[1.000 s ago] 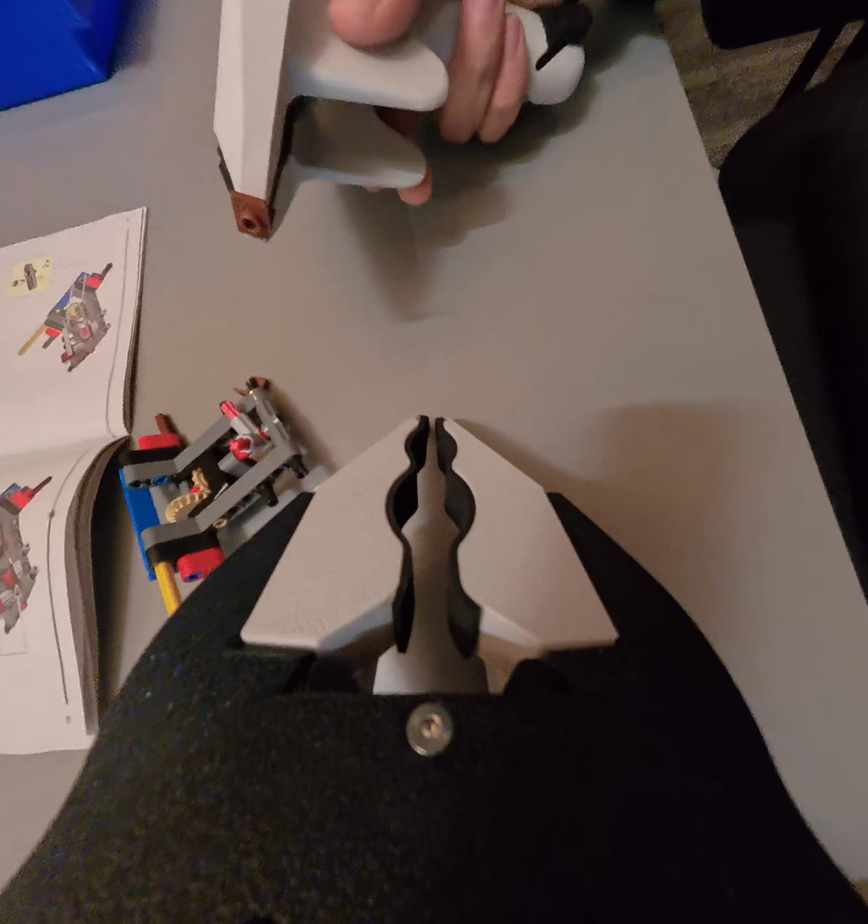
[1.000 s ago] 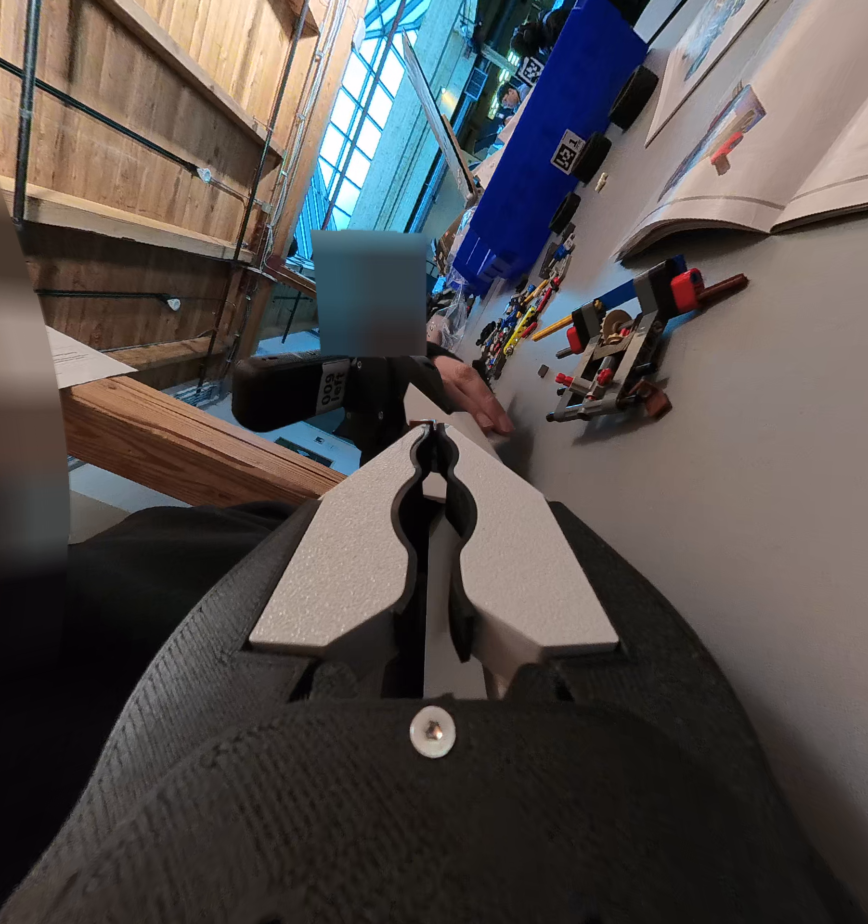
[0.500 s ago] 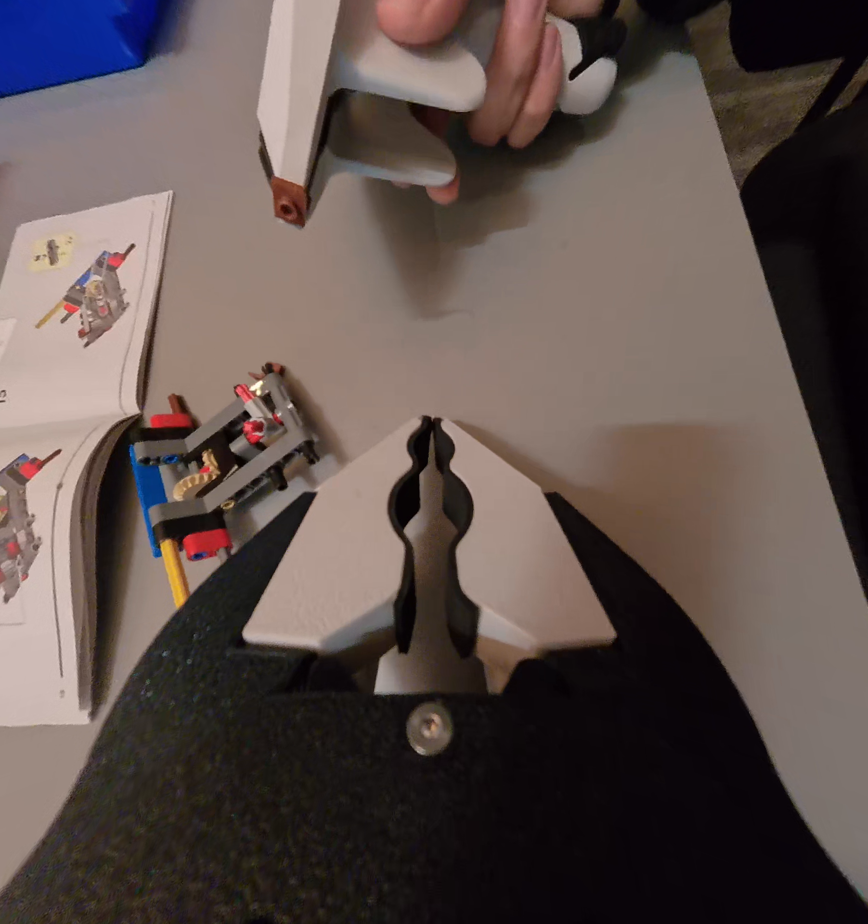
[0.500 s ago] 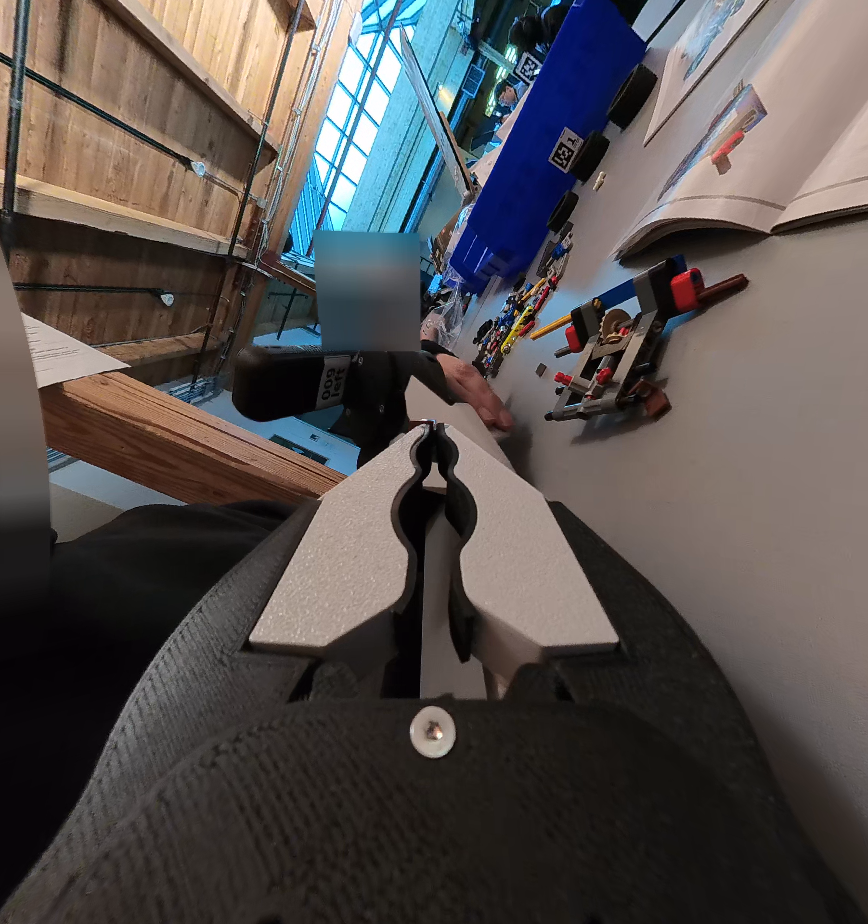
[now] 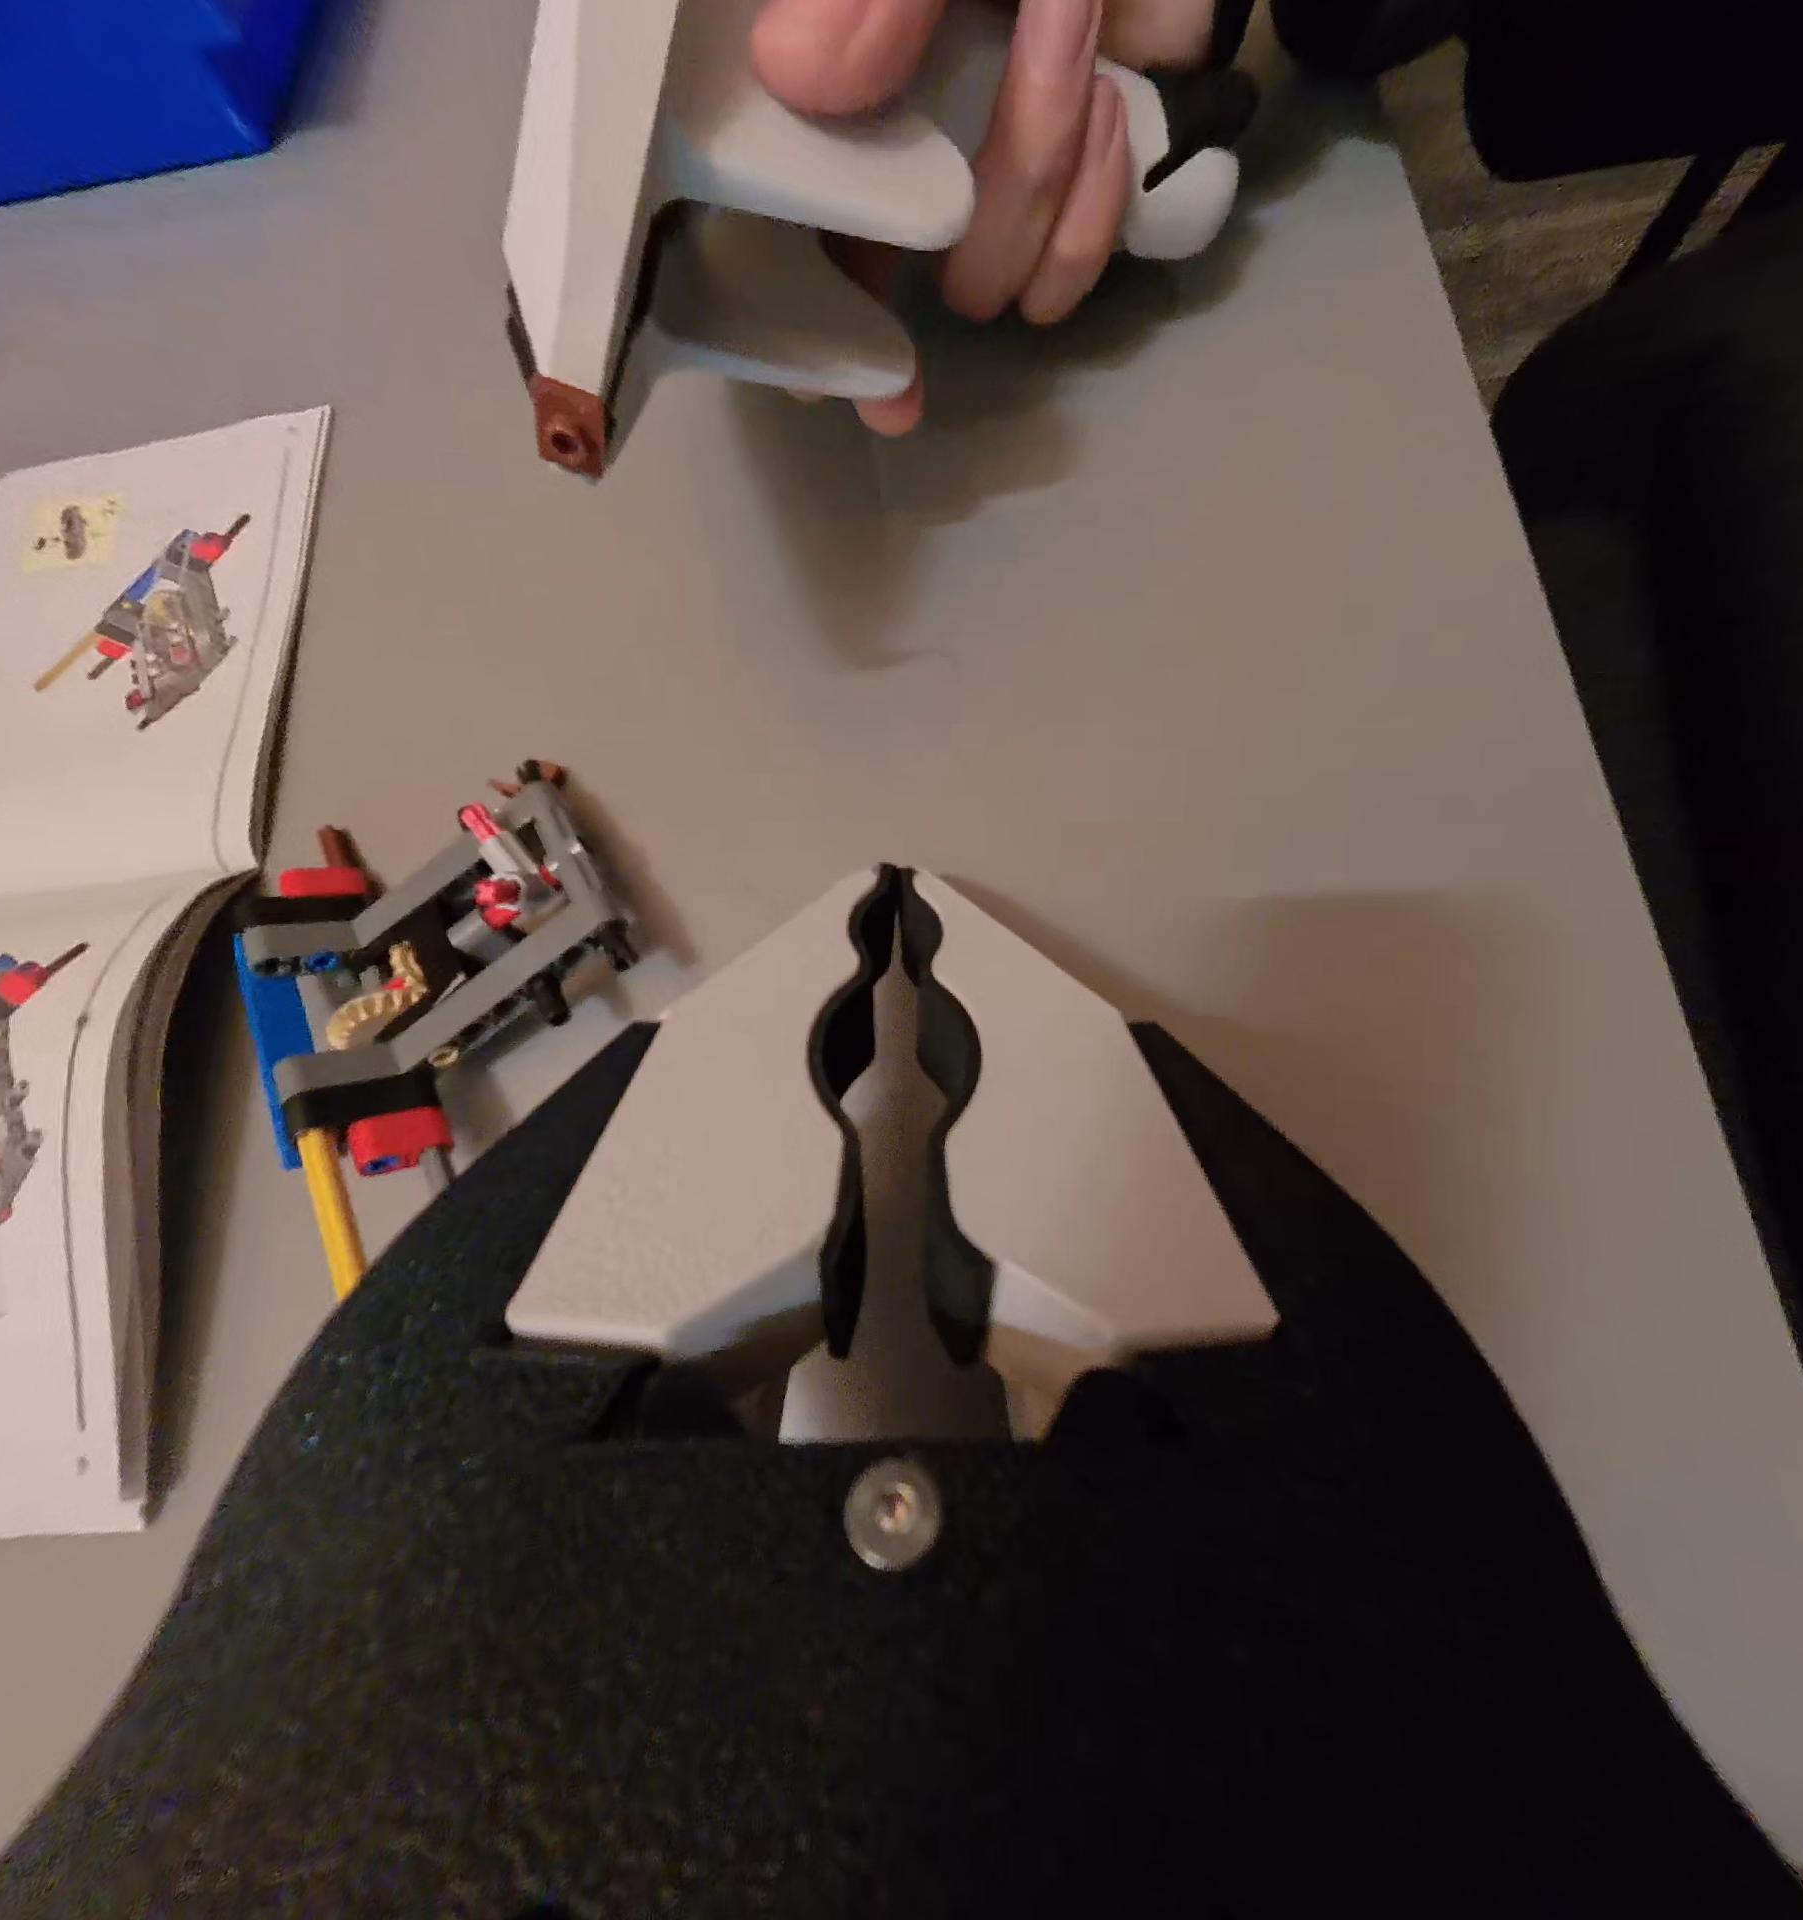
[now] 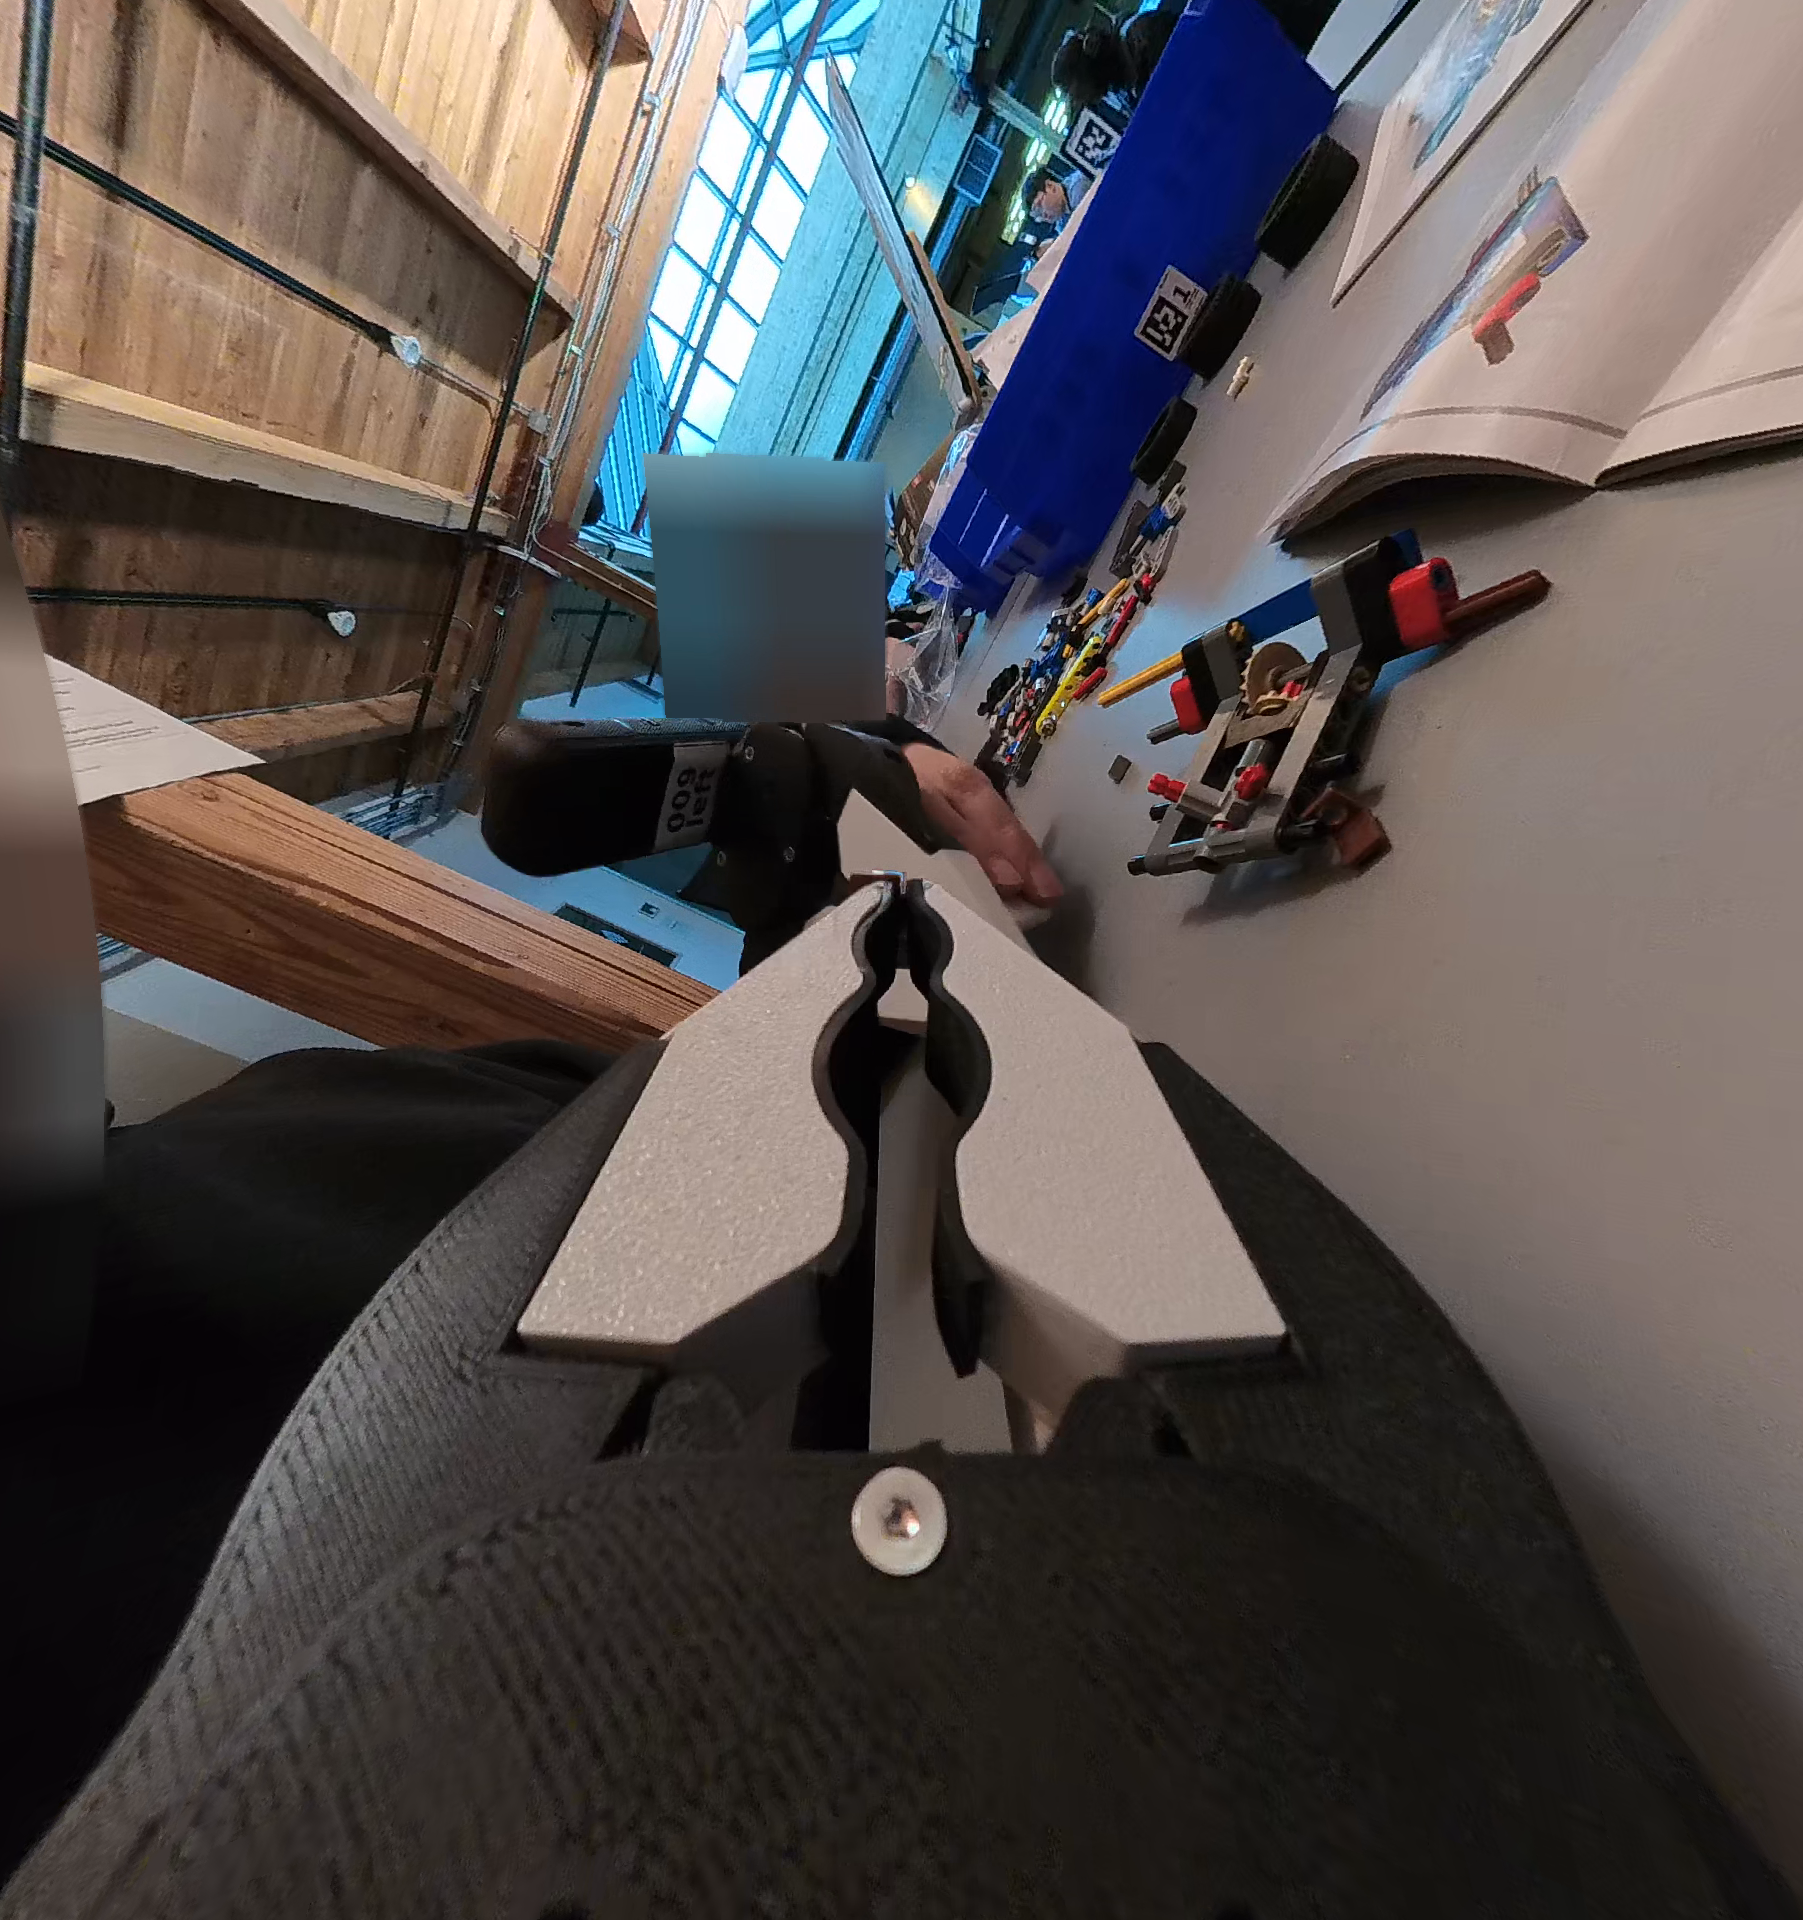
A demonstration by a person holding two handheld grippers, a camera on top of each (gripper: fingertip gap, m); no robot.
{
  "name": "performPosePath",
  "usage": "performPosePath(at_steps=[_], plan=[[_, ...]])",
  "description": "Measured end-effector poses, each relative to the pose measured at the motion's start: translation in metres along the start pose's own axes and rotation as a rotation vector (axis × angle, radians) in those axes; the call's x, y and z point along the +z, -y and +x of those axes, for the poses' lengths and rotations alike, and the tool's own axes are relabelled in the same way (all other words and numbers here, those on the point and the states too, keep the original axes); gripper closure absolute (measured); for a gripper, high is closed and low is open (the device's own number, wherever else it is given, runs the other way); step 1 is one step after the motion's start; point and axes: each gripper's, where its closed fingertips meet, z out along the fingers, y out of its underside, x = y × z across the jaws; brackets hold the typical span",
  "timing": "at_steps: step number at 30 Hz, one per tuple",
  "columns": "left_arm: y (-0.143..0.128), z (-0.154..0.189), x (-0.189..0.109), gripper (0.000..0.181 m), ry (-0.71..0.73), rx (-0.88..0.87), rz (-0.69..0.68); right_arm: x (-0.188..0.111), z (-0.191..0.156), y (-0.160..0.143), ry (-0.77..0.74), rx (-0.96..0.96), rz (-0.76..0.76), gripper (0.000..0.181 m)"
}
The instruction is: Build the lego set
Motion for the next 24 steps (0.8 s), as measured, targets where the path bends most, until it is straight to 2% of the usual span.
performPosePath(at_steps=[5, 11, 20, 24], plan=[[-0.013, 0.005, -0.004, 0.181, -0.032, -0.013, -0.055, 0.0, 0.0, 0.0, 0.003, -0.001, 0.002, 0.181], [0.013, -0.006, -0.006, 0.181, 0.041, 0.014, 0.061, 0.0, 0.0, 0.0, 0.001, -0.001, 0.003, 0.181], [-0.012, 0.0, -0.002, 0.181, 0.011, 0.011, -0.039, 0.0, 0.0, 0.0, -0.002, -0.003, 0.004, 0.181], [-0.011, -0.002, -0.006, 0.181, 0.033, 0.01, -0.037, 0.0, 0.0, 0.001, -0.002, -0.004, 0.005, 0.181]])
